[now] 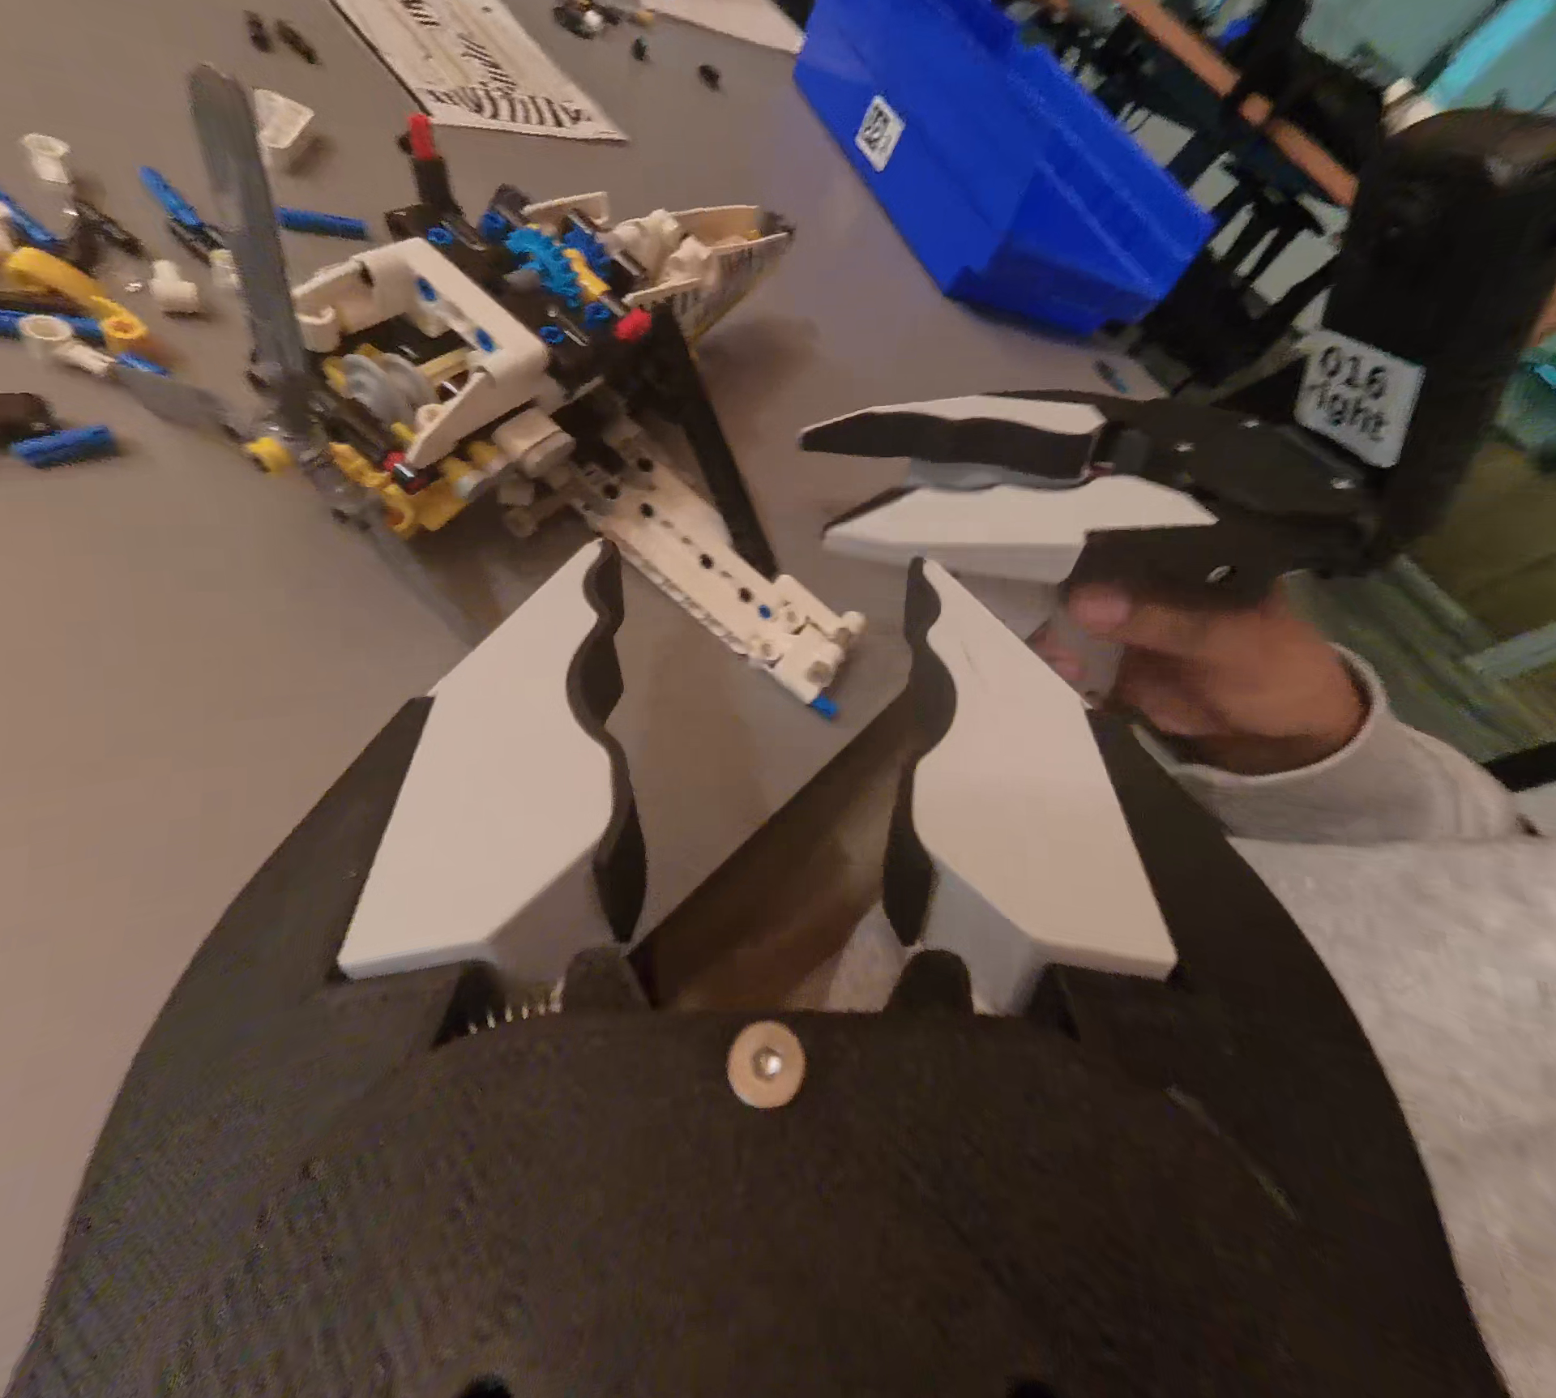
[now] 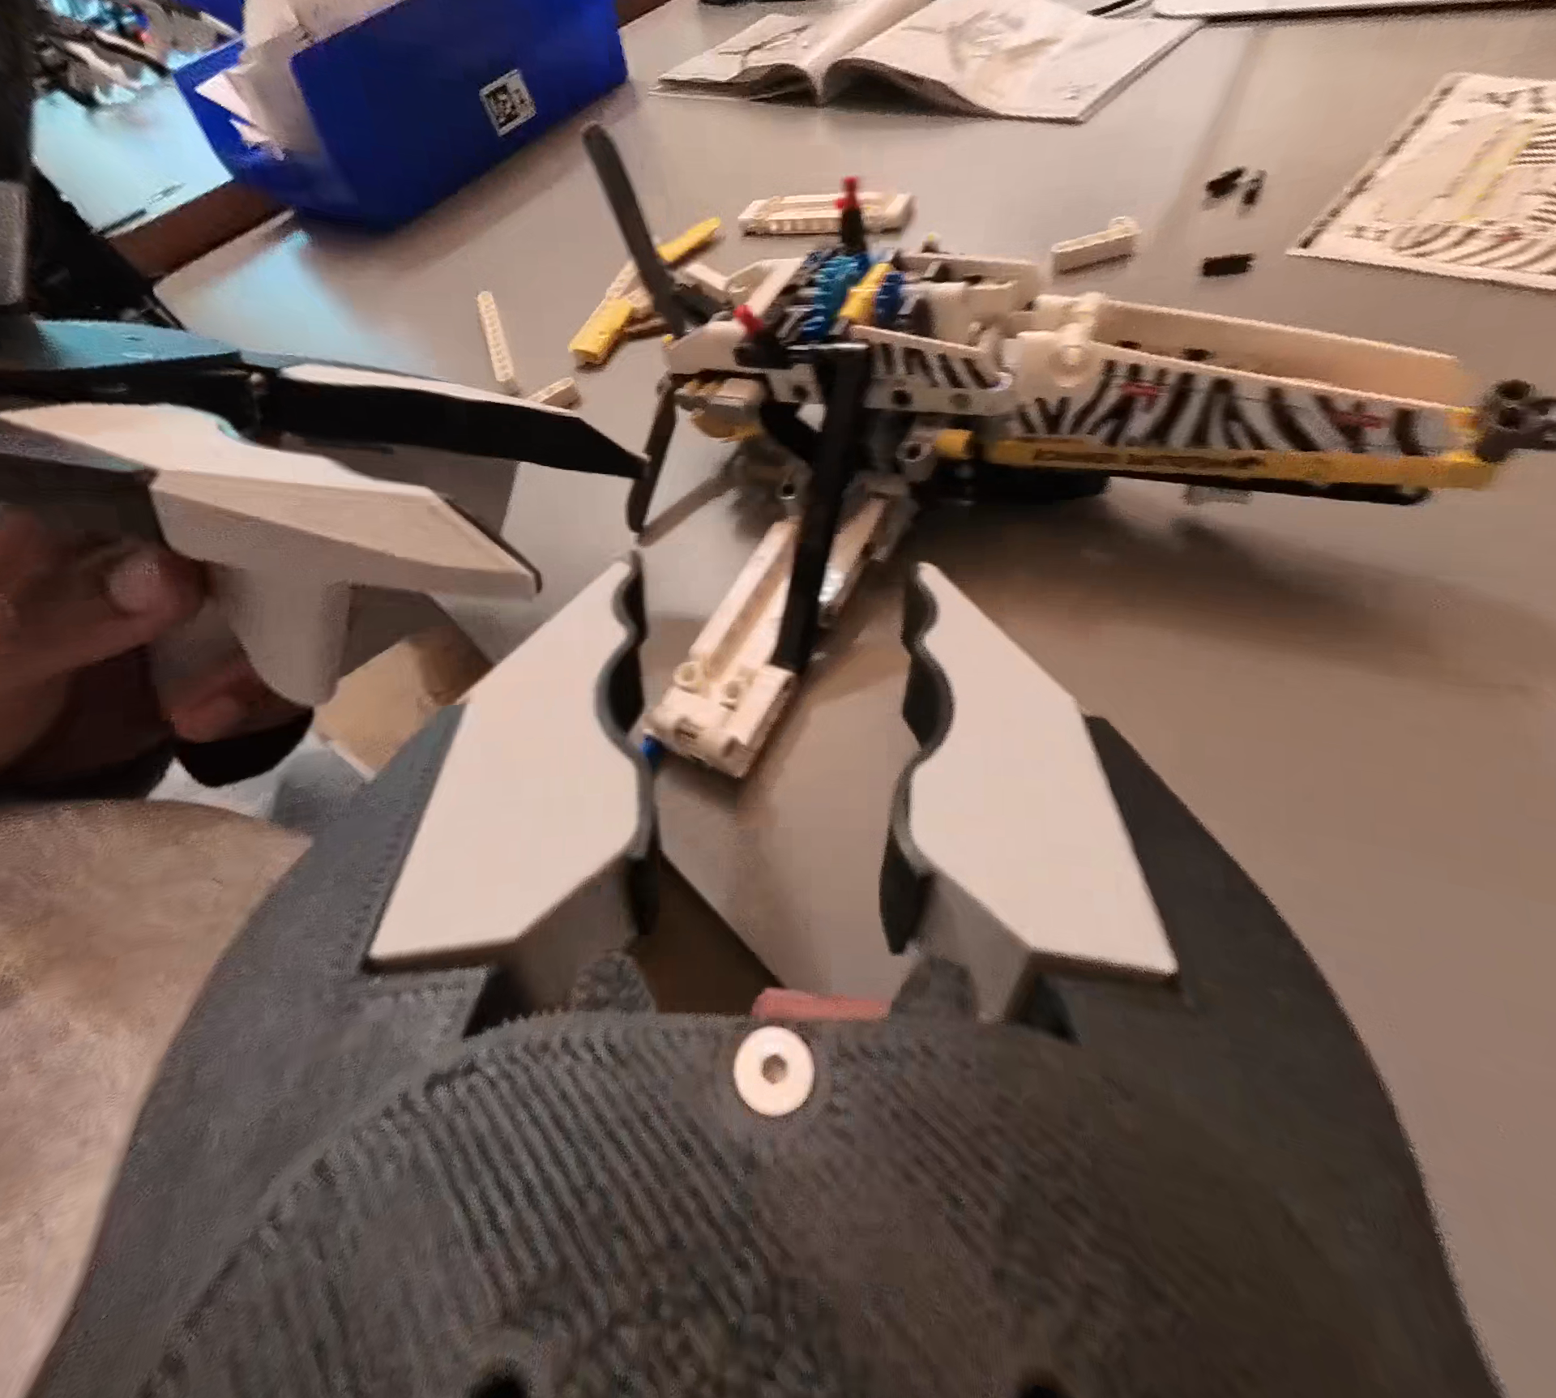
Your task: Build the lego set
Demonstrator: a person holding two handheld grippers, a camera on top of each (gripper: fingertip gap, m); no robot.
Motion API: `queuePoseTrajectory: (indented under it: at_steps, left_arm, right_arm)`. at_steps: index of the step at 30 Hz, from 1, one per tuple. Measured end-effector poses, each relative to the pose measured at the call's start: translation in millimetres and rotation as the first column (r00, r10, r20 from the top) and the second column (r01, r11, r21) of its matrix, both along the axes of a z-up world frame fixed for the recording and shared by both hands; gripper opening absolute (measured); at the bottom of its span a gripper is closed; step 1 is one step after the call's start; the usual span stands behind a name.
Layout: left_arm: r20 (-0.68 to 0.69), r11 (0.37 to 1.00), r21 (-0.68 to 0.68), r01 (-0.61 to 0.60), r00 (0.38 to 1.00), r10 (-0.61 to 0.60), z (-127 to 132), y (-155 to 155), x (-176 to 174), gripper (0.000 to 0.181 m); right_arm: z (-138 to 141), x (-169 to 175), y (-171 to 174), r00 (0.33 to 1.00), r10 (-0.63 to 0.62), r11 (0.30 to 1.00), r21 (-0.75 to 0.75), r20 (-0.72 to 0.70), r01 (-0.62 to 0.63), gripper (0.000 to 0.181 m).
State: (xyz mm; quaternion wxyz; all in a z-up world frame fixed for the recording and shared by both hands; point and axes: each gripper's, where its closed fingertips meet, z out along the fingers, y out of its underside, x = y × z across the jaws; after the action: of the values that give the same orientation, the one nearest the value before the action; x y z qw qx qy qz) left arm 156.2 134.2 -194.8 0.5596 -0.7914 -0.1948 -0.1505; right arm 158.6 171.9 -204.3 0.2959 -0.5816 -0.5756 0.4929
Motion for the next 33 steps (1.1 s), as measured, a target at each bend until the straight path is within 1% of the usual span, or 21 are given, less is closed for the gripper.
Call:
queuePoseTrajectory:
  at_steps: [1,2,3,5,6,7,9,12,13,16,21,25,30,33]
  left_arm:
    - [-0.018,1.000,-0.015,-0.016,1.000,0.016,-1.4,-0.9,-3.7,0.062]
    - [-0.039,0.998,-0.045,-0.039,0.999,0.037,-5.5,-2.1,-9.0,0.054]
    - [-0.068,0.994,-0.089,-0.067,0.996,0.061,-11.9,-3.6,-15.7,0.047]
    - [-0.124,0.982,-0.144,-0.123,0.987,0.105,-21.0,-5.1,-29.6,0.025]
    - [-0.140,0.978,-0.159,-0.138,0.983,0.117,-23.5,-4.4,-34.3,0.016]
    - [-0.146,0.977,-0.169,-0.129,0.984,0.105,-25.3,-2.3,-35.4,0.000]
    - [-0.139,0.972,-0.198,-0.124,0.986,0.097,-30.8,1.4,-37.9,0.000]
    - [-0.163,0.962,-0.225,-0.153,0.980,0.118,-35.4,1.8,-46.3,0.000]
    - [-0.175,0.959,-0.233,-0.162,0.977,0.122,-36.2,1.3,-49.2,0.000]
    - [-0.199,0.949,-0.260,-0.177,0.972,0.126,-39.1,0.7,-55.8,0.000]
    - [-0.196,0.947,-0.266,-0.178,0.972,0.127,-40.2,3.9,-60.1,0.000]
    - [-0.171,0.950,-0.266,-0.162,0.978,0.119,-41.1,6.0,-60.7,0.000]
    - [-0.153,0.949,-0.278,-0.150,0.982,0.110,-43.1,7.5,-60.4,0.000]
    - [-0.148,0.950,-0.276,-0.148,0.983,0.110,-42.8,7.7,-61.8,0.000]
  right_arm:
    - [2.1,1.6,6.8,1.000,-0.007,1.000,-0.006,-0.009,0.006,0.050]
    - [4.2,2.2,14.3,1.000,-0.020,1.000,-0.012,-0.018,0.020,0.042]
    - [4.7,1.4,22.1,0.999,-0.040,0.999,-0.015,-0.018,0.040,0.027]
    - [2.2,-4.1,32.2,0.997,-0.071,0.997,-0.012,0.003,0.071,0.003]
    - [0.0,-8.2,33.9,0.997,-0.079,0.997,-0.005,0.015,0.079,0.000]
    - [-2.9,-12.8,34.2,0.996,-0.084,0.996,0.008,0.031,0.084,0.000]
    - [-12.3,-20.2,32.0,0.992,-0.083,0.996,0.045,0.092,0.079,0.000]
    - [-31.3,-23.9,20.1,0.975,-0.021,0.998,0.065,0.223,0.007,0.000]
    - [-33.5,-24.7,16.1,0.970,0.001,0.998,0.057,0.243,-0.015,0.000]
    - [-31.0,-27.3,10.1,0.969,0.035,0.999,0.026,0.244,-0.042,0.000]
    - [-29.0,-29.3,14.3,0.966,0.015,0.999,0.032,0.259,-0.025,0.000]
    - [-23.8,-37.4,24.3,0.972,-0.023,0.994,0.113,0.235,-0.003,0.000]
    - [-29.8,-42.8,19.9,0.963,0.009,0.984,0.171,0.268,-0.057,0.000]
    - [-29.3,-42.9,15.8,0.964,0.031,0.981,0.176,0.265,-0.080,0.000]
